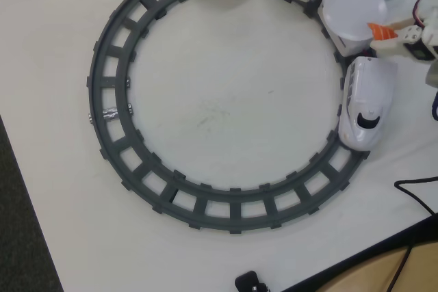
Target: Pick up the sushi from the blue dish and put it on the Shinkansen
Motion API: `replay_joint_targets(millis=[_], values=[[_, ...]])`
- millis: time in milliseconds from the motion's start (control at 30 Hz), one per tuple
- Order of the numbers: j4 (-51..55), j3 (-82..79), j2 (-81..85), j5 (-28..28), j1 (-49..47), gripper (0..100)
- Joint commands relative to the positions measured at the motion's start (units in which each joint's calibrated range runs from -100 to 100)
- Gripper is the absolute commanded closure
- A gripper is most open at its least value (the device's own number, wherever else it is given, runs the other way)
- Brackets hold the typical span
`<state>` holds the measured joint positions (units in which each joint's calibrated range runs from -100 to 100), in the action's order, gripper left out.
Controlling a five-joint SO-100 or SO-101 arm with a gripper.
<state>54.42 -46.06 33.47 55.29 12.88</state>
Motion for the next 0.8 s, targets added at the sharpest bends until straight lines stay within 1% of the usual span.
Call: replay_joint_targets(millis=[0, 267, 533, 767], values=[[-3.5, 1.2, -3.8, -0.2, -0.3, 98], [-6.2, 1.4, -7.0, -0.2, 0.1, 98], [-6.1, 1.7, -6.9, -0.1, 2.9, 98], [-5.3, 1.2, -6.9, -0.1, 3.0, 98]])
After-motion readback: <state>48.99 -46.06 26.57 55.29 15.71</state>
